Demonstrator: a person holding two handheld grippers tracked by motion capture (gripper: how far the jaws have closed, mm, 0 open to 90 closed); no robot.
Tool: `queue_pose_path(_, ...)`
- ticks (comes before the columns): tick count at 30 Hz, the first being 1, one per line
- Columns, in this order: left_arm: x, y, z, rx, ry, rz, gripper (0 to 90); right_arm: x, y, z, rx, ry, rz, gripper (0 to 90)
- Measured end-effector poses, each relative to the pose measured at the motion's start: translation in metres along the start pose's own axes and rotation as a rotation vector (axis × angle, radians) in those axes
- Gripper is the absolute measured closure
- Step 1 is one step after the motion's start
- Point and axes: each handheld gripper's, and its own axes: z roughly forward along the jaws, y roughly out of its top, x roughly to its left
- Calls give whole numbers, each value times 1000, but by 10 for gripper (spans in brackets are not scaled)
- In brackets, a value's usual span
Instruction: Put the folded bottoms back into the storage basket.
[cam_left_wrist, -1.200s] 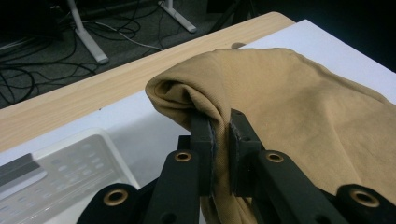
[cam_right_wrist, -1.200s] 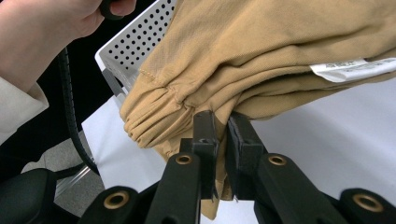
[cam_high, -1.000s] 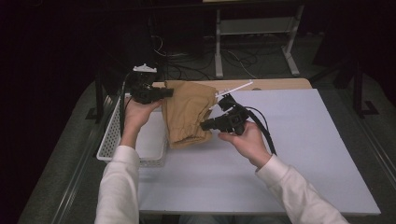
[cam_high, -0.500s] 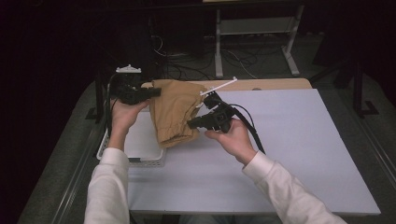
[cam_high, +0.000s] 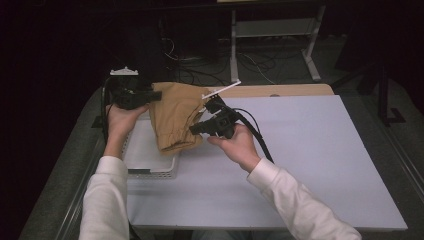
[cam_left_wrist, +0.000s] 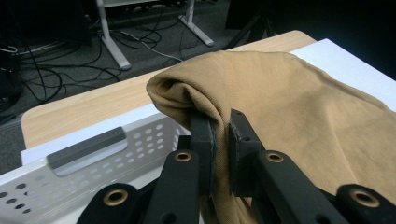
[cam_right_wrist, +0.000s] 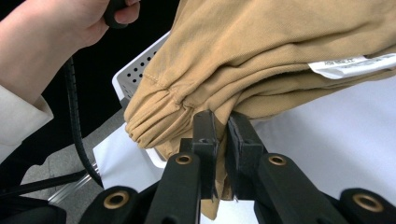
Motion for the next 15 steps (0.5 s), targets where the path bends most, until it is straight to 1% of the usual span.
queue_pose_path(7, 15, -2, -7, -13, 6, -20, 832, 7, 8, 12, -17, -5, 3, 812)
queue_pose_path(10, 21, -3, -9, -13, 12, -20, 832, 11, 10, 18, -25, -4, 3, 811)
queue_pose_path(15, 29, -6, -13, -6, 22, -17, 832, 14, 11, 28, -38, 4, 18, 811)
